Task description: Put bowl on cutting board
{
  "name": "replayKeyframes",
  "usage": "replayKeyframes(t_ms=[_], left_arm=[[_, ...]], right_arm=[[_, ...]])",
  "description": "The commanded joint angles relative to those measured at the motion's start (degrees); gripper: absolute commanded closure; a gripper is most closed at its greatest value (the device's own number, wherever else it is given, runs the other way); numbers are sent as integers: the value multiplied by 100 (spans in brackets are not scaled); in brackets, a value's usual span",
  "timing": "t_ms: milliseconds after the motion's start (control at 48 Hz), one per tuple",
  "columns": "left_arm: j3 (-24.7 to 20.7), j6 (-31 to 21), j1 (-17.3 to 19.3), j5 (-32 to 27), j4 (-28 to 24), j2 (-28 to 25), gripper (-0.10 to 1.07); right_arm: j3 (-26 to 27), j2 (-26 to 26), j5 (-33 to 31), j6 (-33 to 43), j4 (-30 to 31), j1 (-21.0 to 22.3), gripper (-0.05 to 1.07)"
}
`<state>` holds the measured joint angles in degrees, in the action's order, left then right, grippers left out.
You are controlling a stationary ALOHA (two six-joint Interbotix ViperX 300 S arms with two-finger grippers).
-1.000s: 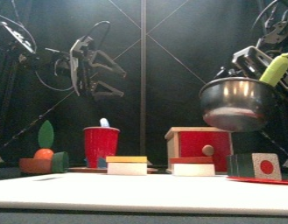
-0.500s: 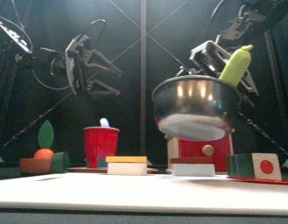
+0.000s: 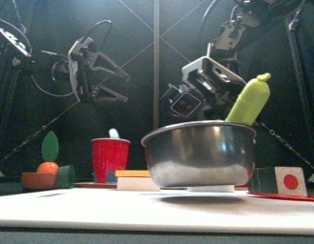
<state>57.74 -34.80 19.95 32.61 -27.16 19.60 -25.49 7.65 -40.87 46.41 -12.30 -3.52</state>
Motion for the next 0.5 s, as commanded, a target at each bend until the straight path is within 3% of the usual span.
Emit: replayKeyframes(t_ms=[0,333,479], left_arm=[[-26,0,-9,26,18,44,-5],[202,-9,-9,26,26,237,-5],[281,-26,-9,26,158,343,-5]], right_arm=[[264,-9,44,26,0,-9,53],[475,211,149,35,105,18,51],[475,264,149,70,141,18,41]])
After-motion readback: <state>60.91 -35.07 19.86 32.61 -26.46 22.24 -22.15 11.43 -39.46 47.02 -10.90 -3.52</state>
